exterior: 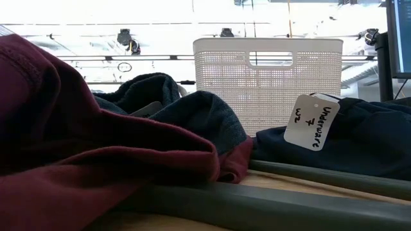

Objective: Pick & Place Cloths
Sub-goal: Put the gray sock into the transparent bin

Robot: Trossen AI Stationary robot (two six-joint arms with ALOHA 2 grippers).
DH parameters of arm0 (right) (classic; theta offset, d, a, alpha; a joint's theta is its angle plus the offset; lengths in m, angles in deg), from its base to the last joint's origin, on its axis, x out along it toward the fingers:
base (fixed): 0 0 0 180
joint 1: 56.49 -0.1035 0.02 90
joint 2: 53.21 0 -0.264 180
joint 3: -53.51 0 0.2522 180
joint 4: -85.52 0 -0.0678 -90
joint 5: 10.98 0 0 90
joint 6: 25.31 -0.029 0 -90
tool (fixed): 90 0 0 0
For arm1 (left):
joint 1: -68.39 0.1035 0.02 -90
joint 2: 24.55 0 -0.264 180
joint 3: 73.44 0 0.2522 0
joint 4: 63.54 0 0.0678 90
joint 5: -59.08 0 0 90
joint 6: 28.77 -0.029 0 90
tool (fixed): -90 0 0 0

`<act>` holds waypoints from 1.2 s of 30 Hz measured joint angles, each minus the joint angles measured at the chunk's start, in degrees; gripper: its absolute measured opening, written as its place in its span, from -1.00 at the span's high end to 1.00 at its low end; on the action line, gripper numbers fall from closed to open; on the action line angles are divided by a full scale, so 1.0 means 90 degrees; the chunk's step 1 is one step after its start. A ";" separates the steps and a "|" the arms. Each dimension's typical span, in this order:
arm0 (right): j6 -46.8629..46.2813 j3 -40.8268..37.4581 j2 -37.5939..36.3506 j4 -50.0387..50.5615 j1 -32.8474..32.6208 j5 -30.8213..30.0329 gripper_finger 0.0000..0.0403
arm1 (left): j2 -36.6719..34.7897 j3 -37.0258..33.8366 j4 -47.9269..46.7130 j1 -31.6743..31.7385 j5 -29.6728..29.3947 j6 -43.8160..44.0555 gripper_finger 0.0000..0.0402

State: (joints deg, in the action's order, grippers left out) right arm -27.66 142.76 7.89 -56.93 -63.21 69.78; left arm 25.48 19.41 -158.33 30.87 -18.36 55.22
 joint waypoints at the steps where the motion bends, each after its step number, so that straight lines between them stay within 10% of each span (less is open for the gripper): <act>1: 0.0000 0.0000 0.0000 0.0000 0.0000 0.0000 0.56 | 0.0028 0.0000 -0.0202 -0.0040 -0.0134 -0.0125 1.00; 19: 0.0016 0.0000 0.0000 0.0090 0.0000 0.0000 0.56 | 0.1912 -0.0015 -0.0988 -0.0385 -0.1356 -0.2478 1.00; 36: 0.0002 0.0000 0.0000 0.0107 -0.0002 0.0046 0.56 | 0.3939 -0.0025 -0.0993 -0.0572 -0.1335 -0.2247 1.00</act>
State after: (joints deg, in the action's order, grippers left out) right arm -27.63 142.76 7.89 -55.97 -63.23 70.20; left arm 60.94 19.18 -167.27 25.72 -30.38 34.99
